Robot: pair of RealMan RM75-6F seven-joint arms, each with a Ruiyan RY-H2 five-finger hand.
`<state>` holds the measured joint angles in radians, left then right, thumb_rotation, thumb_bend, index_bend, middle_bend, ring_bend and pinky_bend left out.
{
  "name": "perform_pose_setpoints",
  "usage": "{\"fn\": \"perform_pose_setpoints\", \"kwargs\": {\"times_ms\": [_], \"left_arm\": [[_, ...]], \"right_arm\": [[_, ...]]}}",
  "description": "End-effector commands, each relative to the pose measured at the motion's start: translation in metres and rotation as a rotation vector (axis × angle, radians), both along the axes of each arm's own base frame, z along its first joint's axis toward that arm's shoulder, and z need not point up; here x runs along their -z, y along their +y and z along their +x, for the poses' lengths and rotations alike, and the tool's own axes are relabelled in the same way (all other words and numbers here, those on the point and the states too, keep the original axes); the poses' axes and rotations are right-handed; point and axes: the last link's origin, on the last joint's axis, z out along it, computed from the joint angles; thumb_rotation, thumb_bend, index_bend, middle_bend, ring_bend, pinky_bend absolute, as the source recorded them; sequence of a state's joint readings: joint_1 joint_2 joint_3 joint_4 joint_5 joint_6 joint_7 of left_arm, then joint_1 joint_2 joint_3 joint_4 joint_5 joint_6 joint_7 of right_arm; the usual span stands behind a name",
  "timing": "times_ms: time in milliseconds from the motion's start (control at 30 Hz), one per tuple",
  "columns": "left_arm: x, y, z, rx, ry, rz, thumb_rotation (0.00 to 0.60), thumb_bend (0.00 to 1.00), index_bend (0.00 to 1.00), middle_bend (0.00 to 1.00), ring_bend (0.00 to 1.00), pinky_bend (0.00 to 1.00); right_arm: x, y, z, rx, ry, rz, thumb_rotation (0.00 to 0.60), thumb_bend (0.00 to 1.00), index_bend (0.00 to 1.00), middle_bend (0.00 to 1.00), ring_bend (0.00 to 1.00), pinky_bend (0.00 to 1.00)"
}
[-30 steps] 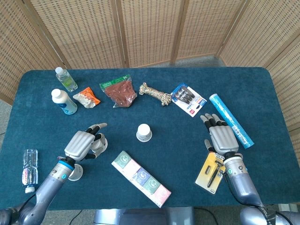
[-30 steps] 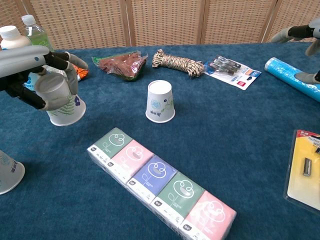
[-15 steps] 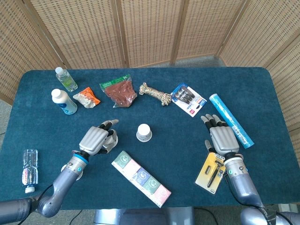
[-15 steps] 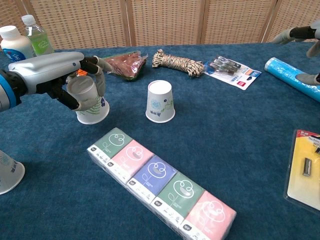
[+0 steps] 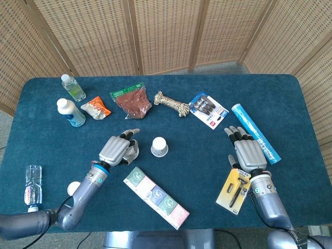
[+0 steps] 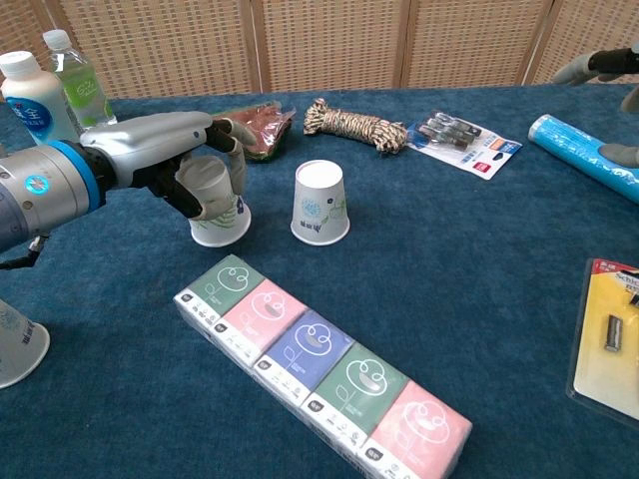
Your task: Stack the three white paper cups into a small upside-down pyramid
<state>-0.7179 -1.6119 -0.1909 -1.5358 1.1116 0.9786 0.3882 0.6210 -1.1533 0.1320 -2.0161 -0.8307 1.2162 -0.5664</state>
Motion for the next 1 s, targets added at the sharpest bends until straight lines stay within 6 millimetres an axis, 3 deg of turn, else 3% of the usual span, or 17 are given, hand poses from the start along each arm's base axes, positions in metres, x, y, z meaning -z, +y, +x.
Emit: {"fn": "perform_pose_setpoints", "kwargs": {"times_ms": [33,867,1000], "left_arm": [[0.006,0.004,0.005,0.002,-0.005,-0.001,0.600,0.46,0.48,0.12,0.15,0.52],[0.035,0.016,0.019,-0.014,-0.042,0.013,0.600,0.45,0.45,0.09,0.13,0.50],[0.038,0.016,0.021,-0.017,-0.043,0.009,0.600,0.45,0.41,0.07,0.11,0.47]], "right_arm": [[-0.001,0.000,-0.002,0.005,-0.001,-0.003,0.600,0.48,0.02,0.00,0.00,0.21],[-0.005,0.001,-0.008,0.021,-0.014,-0.011,0.600,0.48,0.02,0.00,0.00,0.21],[-0.006,0.001,-0.009,0.025,-0.016,-0.011,0.600,0.48,0.02,0.00,0.00,0.21]]}}
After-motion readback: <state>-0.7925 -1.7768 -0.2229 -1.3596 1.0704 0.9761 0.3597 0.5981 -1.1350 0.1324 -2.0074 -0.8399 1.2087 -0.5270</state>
